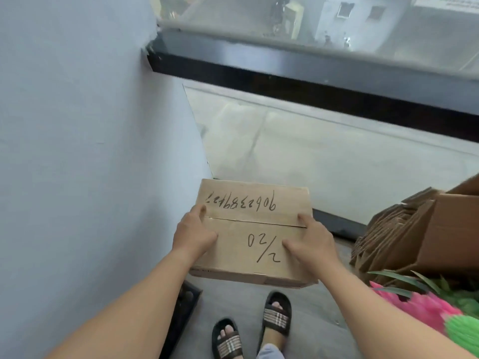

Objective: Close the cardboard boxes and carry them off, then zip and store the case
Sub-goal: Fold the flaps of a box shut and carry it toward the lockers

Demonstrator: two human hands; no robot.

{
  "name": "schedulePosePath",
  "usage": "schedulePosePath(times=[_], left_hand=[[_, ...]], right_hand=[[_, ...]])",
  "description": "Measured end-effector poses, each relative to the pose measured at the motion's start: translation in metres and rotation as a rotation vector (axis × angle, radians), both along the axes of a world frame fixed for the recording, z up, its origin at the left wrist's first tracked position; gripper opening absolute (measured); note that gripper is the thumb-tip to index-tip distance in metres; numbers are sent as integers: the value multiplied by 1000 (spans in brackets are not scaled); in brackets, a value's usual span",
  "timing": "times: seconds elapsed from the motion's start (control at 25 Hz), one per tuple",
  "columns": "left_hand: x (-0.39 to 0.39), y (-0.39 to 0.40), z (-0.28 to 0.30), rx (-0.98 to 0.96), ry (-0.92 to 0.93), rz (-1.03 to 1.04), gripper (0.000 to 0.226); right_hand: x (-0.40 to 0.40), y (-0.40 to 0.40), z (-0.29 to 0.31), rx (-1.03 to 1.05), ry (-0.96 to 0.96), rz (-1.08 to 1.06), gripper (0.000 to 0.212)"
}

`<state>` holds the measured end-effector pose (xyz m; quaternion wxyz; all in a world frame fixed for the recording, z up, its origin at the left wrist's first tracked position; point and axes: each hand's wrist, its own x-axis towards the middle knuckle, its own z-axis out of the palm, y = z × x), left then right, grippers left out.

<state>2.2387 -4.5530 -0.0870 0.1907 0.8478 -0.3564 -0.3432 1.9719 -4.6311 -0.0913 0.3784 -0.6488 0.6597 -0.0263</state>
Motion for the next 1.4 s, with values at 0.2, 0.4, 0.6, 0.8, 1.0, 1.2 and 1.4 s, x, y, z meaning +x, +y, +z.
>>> schedulePosePath(times=[0.2,0.4,0.6,0.8,1.0,1.2,1.4], left_hand=[[32,-30,-122,6,-16,24,61],[62,-46,-241,51,-41,24,65],[81,-54,-327,44,-81,8,65],[102,-67,-367,23,-94,-20,70],[115,-79,-363,85,-155,-96,66],[86,-81,-299,150,-273,-200,52],[35,-80,-182,120,-179,-324,42]], right_hand=[[27,-18,-127,15,-20,-44,77],[51,-25,-248,33,-15,-58,75],[68,-27,-331,100,8,-17,74],[84,-36,-363,81,27,50,82],[88,-39,-360,106,31,126,82],[71,-55,-301,125,31,82,67],[44,-57,-175,192,-45,61,63]])
